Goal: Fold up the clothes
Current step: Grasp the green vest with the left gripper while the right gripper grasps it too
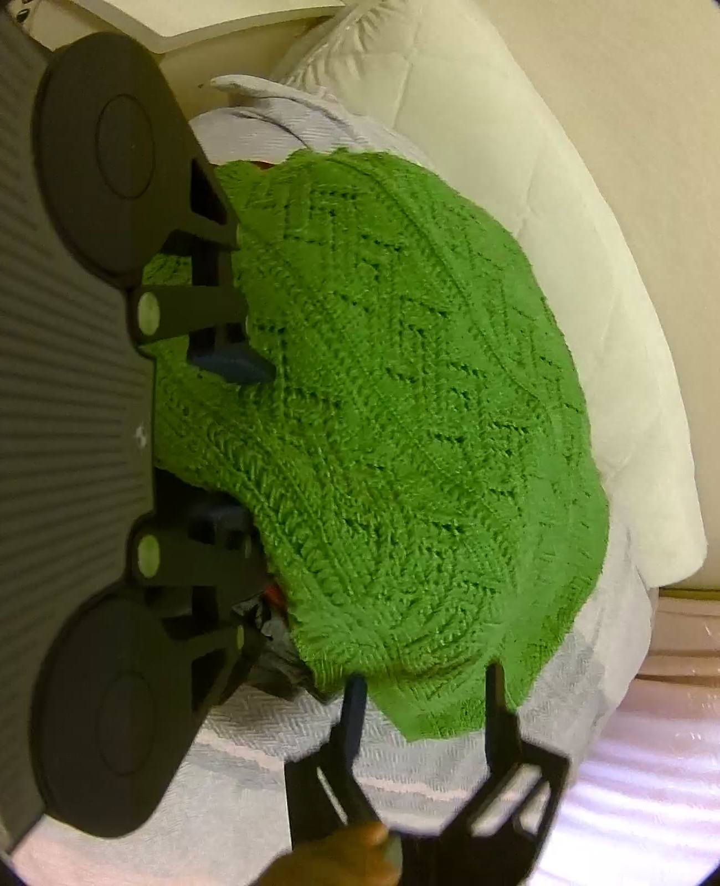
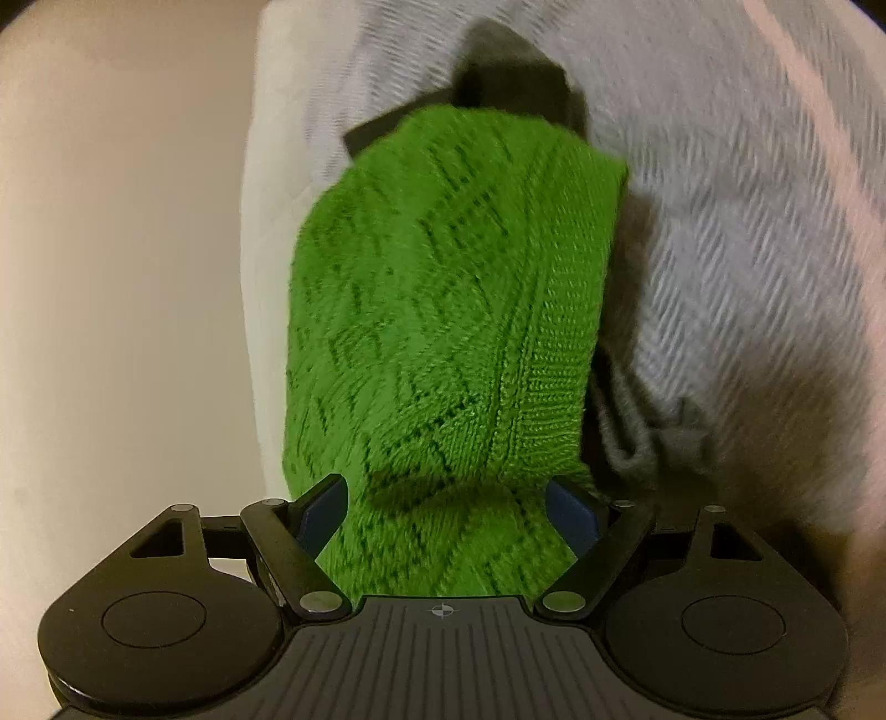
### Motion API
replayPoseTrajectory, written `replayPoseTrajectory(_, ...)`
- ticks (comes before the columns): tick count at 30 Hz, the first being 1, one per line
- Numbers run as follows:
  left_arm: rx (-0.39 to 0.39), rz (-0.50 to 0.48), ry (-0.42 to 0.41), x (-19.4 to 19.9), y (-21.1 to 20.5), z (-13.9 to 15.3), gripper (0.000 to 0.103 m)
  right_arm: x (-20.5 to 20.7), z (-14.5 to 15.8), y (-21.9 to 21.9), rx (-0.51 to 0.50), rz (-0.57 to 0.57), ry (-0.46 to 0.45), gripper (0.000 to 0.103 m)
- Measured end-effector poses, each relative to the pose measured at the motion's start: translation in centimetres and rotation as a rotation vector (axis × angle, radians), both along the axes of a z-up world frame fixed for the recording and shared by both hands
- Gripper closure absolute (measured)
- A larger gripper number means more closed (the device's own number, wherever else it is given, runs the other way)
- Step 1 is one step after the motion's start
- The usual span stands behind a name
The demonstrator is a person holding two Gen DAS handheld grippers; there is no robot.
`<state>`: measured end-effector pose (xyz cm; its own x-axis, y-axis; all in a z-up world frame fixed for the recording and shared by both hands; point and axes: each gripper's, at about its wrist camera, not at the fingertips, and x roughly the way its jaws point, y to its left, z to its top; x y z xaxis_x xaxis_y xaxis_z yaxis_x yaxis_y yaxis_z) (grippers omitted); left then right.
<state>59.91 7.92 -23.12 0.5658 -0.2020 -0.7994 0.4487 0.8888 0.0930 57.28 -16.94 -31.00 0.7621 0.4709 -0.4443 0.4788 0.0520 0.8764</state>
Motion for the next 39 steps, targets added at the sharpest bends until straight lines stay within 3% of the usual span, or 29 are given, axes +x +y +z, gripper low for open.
replayPoseTrajectory(2, -0.004, -0.021, -0.011, -0.1, 0.1, 0.2, 0.079, 0.5, -0.6, 0.4, 0.043, -0.019, -0.013, 0.03)
replayPoseTrajectory(3, -0.005, -0.03, -0.018, -0.1, 0.1, 0.5, 0.084, 0.8, -0.4, 0.6, 0.037, -0.011, -0.034, 0.052)
replayPoseTrajectory(4, -0.005, -0.038, -0.026, -0.2, 0.1, 0.7, 0.085, 0.7, 0.5, 0.7, 0.005, -0.003, -0.064, 0.065)
replayPoseTrajectory(5, -0.006, -0.046, -0.033, -0.3, 0.1, 1.0, 0.086, 0.5, 1.6, 0.8, -0.033, 0.004, -0.096, 0.069)
replayPoseTrajectory(6, -0.01, -0.052, -0.046, -0.5, 0.2, 1.4, 0.087, 0.3, 2.8, 0.8, -0.07, 0.01, -0.128, 0.083)
replayPoseTrajectory(8, -0.023, -0.062, -0.073, -0.8, 0.4, 2.4, 0.088, -0.2, 5.1, 1.0, -0.146, 0.024, -0.191, 0.09)
replayPoseTrajectory(14, -0.078, -0.081, -0.222, -1.8, 1.1, 7.6, 0.091, -1.5, 11.9, 1.4, -0.373, 0.063, -0.382, 0.094)
replayPoseTrajectory(17, -0.117, -0.087, -0.315, -2.5, 1.7, 11.2, 0.092, -2.6, 16.5, 2.2, -0.479, 0.068, -0.527, 0.095)
replayPoseTrajectory(21, -0.186, -0.135, -0.444, -4.9, 1.7, 16.4, 0.092, -5.8, 21.5, 1.9, -0.514, 0.005, -0.669, 0.095)
replayPoseTrajectory(25, -0.259, -0.232, -0.54, -9.0, 0.4, 21.0, 0.092, -10.3, 26.1, -0.1, -0.571, -0.084, -0.748, 0.095)
replayPoseTrajectory(28, -0.33, -0.33, -0.561, -12.7, -1.5, 23.2, 0.092, -15.7, 29.1, -3.2, -0.616, -0.174, -0.76, 0.095)
replayPoseTrajectory(32, -0.425, -0.502, -0.526, -18.6, -5.4, 24.6, 0.092, -24.8, 31.6, -7.3, -0.704, -0.31, -0.721, 0.095)
replayPoseTrajectory(39, -0.561, -0.789, -0.353, -31.3, -14.9, 24.8, 0.092, -43.7, 33.5, -14.3, -0.837, -0.562, -0.529, 0.094)
